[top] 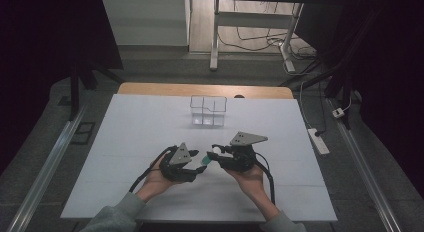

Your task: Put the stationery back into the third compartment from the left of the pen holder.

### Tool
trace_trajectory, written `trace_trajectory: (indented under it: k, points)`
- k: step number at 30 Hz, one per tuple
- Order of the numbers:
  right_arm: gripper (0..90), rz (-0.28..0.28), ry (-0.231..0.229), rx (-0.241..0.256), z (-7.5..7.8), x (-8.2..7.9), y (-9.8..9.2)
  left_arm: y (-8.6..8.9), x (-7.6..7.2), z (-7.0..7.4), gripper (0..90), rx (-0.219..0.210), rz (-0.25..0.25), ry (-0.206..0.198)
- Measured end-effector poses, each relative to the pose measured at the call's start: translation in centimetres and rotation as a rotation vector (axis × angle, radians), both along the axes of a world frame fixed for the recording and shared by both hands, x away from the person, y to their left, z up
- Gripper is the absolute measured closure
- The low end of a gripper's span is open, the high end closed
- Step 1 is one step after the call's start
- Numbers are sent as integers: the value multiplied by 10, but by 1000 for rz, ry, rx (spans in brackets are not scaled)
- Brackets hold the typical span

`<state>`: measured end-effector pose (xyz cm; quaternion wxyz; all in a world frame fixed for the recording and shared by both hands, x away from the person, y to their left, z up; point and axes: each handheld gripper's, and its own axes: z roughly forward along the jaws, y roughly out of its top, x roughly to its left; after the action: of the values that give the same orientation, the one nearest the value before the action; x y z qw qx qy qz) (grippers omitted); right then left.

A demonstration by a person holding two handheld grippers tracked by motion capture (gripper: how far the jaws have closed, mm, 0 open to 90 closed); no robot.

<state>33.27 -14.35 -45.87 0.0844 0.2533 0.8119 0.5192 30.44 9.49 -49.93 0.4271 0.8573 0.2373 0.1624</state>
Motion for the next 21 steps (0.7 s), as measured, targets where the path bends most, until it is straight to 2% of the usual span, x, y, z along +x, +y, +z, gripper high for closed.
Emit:
trace_trajectory:
  k: [3, 9, 16, 19, 21]
  points:
    - [639, -6, -3, 6, 2, 1, -4, 5, 0, 0, 360, -16, 12, 32]
    - [640, -34, -15, 16, 5, 3, -11, 17, -3, -1, 357, -6, 32, 50]
    - [639, -57, -28, 26, 9, 5, -18, 36, -10, -3, 353, -11, 72, 55]
    - [640, -67, -32, 28, 11, 6, -20, 43, -14, -3, 354, 11, 82, 44]
    - [640, -72, -36, 30, 13, 6, -21, 48, -16, -5, 353, 11, 89, 44]
